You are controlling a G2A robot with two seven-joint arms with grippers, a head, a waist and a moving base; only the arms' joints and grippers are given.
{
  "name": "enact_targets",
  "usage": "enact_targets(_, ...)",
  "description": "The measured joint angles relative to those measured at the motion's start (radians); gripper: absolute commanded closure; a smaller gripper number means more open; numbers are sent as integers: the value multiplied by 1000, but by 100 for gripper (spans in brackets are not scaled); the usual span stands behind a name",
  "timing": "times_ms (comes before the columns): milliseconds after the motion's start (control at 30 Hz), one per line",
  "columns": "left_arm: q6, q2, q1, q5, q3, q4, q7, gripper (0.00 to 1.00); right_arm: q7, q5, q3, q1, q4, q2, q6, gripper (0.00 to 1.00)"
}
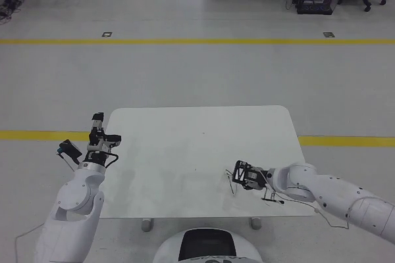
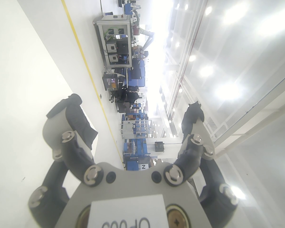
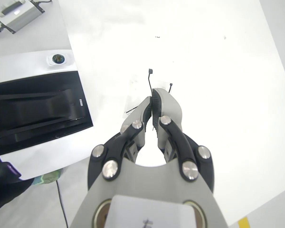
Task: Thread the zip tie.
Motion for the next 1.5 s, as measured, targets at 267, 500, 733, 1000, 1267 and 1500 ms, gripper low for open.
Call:
enact_targets(267, 0, 0, 0, 0, 0, 0, 0, 0, -3, 0, 0, -1, -1, 4, 0, 100)
enact_targets(500, 0, 0, 0, 0, 0, 0, 0, 0, -118, 64, 16, -37, 18, 8, 0, 100)
enact_targets(733, 0, 0, 0, 0, 0, 0, 0, 0, -314, 127, 0, -102, 21, 46, 0, 100)
enact_targets(1000, 0, 0, 0, 0, 0, 0, 0, 0, -449, 149, 0, -171, -2, 87, 0, 100)
enact_targets(1267, 0, 0, 0, 0, 0, 0, 0, 0, -437, 183, 0, -180, -33, 94, 0, 100)
enact_targets(1500, 0, 0, 0, 0, 0, 0, 0, 0, -442, 194, 6, -183, -31, 91, 0, 100)
